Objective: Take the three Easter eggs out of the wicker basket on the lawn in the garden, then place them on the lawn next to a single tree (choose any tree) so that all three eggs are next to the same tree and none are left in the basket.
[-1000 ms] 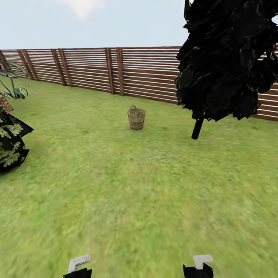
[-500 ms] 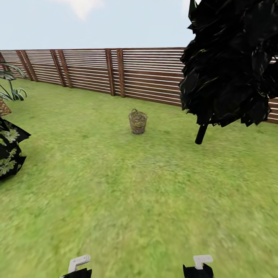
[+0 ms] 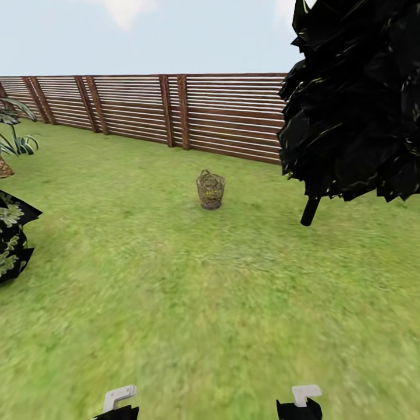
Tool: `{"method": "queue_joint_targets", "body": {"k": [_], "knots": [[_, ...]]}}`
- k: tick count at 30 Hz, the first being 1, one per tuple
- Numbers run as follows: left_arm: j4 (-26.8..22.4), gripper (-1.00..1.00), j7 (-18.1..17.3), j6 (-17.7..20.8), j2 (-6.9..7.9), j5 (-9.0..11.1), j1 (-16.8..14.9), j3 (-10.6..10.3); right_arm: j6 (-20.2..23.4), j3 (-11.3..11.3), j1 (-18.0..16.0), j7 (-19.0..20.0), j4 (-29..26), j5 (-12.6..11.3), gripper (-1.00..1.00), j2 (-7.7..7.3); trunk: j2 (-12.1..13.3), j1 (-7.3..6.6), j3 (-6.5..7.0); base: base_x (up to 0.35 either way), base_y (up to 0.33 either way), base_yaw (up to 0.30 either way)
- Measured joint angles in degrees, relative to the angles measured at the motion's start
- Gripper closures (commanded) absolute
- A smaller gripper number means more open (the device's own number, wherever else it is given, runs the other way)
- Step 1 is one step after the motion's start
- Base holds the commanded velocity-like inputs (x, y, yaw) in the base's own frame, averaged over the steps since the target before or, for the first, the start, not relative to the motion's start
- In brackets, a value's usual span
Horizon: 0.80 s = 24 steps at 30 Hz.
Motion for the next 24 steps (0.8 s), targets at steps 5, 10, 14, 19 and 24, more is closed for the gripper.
{"method": "queue_joint_targets", "body": {"k": [5,10,14,19,24], "knots": [[0.0,-1.00,0.0,-0.1,0.00,0.0,0.0,0.0,0.0,0.0,0.0,0.0,0.0,0.0,-1.00,0.00,2.0,-1.09,0.90,0.289,0.078,0.000],[0.0,-1.00,0.0,-0.1,0.00,0.0,0.0,-0.1,0.0,0.0,0.0,0.0,0.0,0.0,-1.00,0.00,4.0,-2.17,1.80,0.065,0.017,0.000],[0.0,-1.00,-0.1,-0.1,0.01,-0.1,0.0,-0.1,0.0,0.0,0.0,0.0,0.0,0.0,-1.00,0.00,4.0,-2.17,1.80,0.006,0.002,0.000],[1.1,-1.00,-0.1,-0.1,0.32,0.0,0.0,0.0,0.0,0.0,0.0,0.0,0.0,0.0,-1.00,0.00,4.0,-2.19,1.80,0.120,0.000,0.000],[3.4,-1.00,-0.1,-0.2,0.36,-0.1,0.0,0.1,0.0,0.0,0.0,0.0,0.1,0.0,-1.00,0.00,4.0,-2.20,1.80,0.306,0.000,0.000]]}}
